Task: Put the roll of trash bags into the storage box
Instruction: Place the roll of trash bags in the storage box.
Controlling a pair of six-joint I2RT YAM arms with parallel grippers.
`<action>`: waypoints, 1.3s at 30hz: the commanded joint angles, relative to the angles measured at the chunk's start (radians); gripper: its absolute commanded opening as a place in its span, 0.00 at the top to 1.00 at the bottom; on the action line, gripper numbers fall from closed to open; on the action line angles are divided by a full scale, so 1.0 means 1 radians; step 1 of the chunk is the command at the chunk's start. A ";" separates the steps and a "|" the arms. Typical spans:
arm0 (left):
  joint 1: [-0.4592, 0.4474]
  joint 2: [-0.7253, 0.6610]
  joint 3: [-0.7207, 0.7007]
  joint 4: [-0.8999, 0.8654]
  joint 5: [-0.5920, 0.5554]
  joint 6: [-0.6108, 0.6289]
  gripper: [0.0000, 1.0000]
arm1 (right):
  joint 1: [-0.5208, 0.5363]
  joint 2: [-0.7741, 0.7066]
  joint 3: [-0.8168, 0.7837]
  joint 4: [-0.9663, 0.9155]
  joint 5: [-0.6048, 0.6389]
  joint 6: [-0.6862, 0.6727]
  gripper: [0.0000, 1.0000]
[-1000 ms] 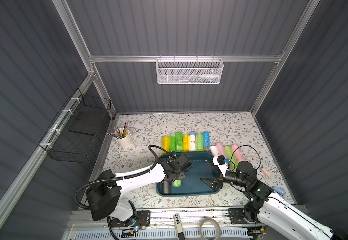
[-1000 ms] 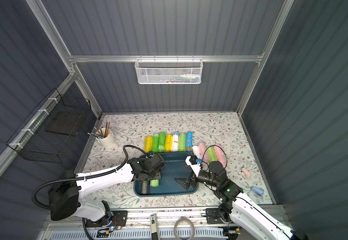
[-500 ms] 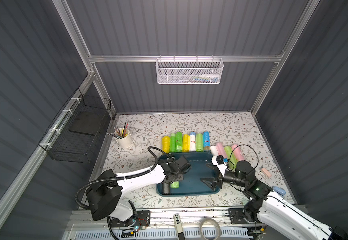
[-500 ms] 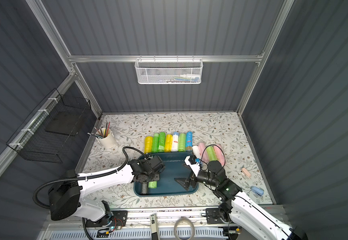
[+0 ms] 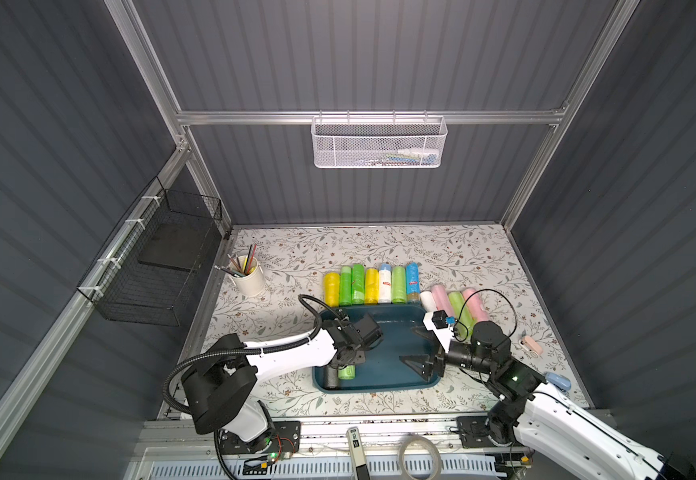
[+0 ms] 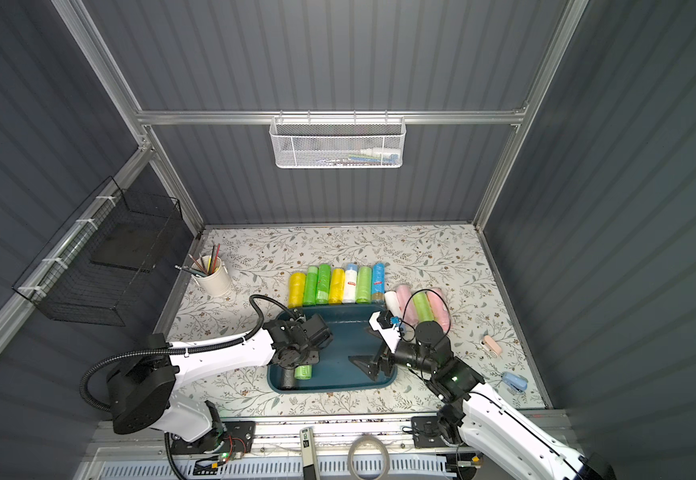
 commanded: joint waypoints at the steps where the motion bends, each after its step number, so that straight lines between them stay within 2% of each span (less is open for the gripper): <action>1: -0.004 0.018 0.000 -0.032 -0.037 -0.002 0.54 | 0.004 -0.006 0.000 0.011 0.003 0.003 0.01; 39: -0.004 0.094 0.011 -0.019 -0.049 0.006 0.52 | 0.003 -0.001 -0.002 0.019 -0.005 0.005 0.01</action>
